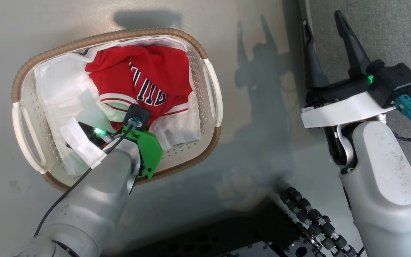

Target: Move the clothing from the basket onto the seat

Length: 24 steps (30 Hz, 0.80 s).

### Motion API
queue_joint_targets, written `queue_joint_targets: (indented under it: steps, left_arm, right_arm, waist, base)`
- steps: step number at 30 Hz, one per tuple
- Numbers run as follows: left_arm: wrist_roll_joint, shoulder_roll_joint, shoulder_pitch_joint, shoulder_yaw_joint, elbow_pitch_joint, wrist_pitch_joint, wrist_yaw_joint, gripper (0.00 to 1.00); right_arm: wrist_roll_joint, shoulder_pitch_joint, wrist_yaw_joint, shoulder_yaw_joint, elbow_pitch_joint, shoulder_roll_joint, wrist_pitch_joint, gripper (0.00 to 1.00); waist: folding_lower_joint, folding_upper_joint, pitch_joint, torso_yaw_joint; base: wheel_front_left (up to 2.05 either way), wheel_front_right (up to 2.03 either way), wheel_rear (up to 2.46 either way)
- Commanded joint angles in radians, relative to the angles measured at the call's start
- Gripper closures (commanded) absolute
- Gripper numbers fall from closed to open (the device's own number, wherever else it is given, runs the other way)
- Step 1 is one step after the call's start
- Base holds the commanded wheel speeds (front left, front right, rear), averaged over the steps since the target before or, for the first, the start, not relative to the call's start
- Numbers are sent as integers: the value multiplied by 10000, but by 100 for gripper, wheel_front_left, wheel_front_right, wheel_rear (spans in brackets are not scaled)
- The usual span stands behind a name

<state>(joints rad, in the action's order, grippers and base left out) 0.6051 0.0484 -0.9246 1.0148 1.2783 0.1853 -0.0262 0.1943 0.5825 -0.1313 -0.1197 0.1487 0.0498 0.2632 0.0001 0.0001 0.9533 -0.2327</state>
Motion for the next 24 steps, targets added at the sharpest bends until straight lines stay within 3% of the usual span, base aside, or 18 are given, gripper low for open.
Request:
queue_joint_targets:
  steps: [1,15,24]
  left_arm:
    - [25,169,-150,4,64,130,45,100]
    - [459,313,1192,-418,-32,803,16,100]
    - [65,531,2206,-1310,-1943,803,-366,100]
  right_arm:
    - [89,98,12,-51,14,31,20,0]
    - [121,-373,12,-329,677,36,19,0]
    - [34,-1145,11,-134,1097,37,20,0]
  waist:
    - [-1,-1,-28,-20]
    - [-1,-1,-1921,333]
    - [-1,-1,-3392,1163]
  base:
    - [0,0,0]
    - [0,0,0]
    - [0,0,0]
